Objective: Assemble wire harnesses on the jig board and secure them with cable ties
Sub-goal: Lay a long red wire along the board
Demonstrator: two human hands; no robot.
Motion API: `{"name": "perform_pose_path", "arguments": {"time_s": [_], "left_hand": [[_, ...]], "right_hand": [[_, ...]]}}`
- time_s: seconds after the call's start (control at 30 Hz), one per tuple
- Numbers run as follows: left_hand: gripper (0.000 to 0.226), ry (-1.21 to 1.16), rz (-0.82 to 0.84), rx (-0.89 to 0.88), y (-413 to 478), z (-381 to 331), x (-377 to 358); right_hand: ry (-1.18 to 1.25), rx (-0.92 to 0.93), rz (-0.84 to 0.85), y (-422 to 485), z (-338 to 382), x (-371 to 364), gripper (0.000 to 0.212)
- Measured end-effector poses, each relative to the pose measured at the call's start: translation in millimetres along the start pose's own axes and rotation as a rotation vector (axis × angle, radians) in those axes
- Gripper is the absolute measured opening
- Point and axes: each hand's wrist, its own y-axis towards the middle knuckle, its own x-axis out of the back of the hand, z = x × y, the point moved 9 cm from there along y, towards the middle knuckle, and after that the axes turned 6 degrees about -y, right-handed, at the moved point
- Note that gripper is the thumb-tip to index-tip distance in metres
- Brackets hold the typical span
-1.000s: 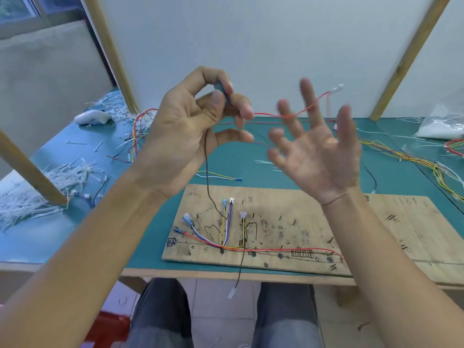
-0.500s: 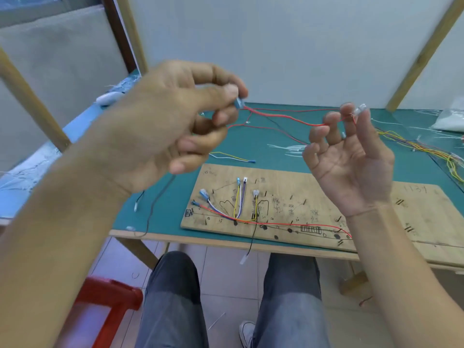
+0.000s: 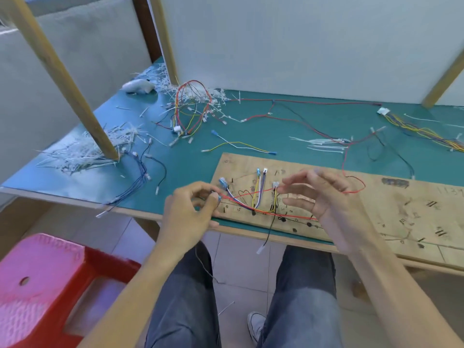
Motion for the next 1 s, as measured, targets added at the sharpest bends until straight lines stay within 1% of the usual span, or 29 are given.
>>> {"name": "perform_pose_path", "arguments": {"time_s": [0.07, 0.1, 0.2, 0.3, 0.37, 0.43, 0.53, 0.63, 0.7, 0.83, 1.0], "left_hand": [[0.018, 0.205, -0.051, -0.104, -0.3, -2.4, 2.0], [0.014, 0.29, -0.063, -0.131, -0.6, -2.8, 1.2], [0.005, 0.475, -0.085, -0.164, -2.0, -1.8, -2.8], [0.009, 0.586, -0.116, -0.195, -3.2, -3.4, -3.8], [0.011, 0.682, -0.124, -0.215, -3.0, -3.9, -6.0], [0.013, 0.728, -0.094, -0.234, -2.4, -1.9, -11.4], [0.013, 0.727, -0.054, -0.25, -2.2, -1.5, -16.2], [0.017, 0.747, -0.02, -0.26, -2.8, -0.8, -18.9], [0.017, 0.757, 0.001, -0.276, -3.7, -1.4, -20.9], [0.015, 0.798, 0.017, -0.32, -7.7, -4.1, -23.1], [0.014, 0.837, 0.031, -0.372, -6.6, -7.3, -26.9]], "right_hand": [[-0.197, 0.022, 0.001, -3.2, -6.8, -4.2, 0.029], [-0.241, 0.032, 0.003, -5.2, -8.9, -5.5, 0.029], [-0.261, 0.03, -0.039, -10.2, -10.9, 0.9, 0.027], [-0.367, 0.025, -0.062, -15.4, -12.2, 8.6, 0.024], [-0.387, 0.032, -0.074, -20.0, -11.7, 12.8, 0.022], [-0.389, 0.038, -0.112, -23.3, -9.5, 21.1, 0.028], [-0.333, 0.055, -0.176, -27.6, -4.6, 35.4, 0.034], [-0.208, 0.06, -0.193, -30.8, -2.2, 45.1, 0.027], [-0.156, 0.031, -0.173, -32.4, -4.2, 47.2, 0.023], [-0.13, -0.037, -0.113, -36.8, -13.3, 42.3, 0.018], [0.054, -0.129, -0.168, -41.5, -28.7, 43.2, 0.022]]}}
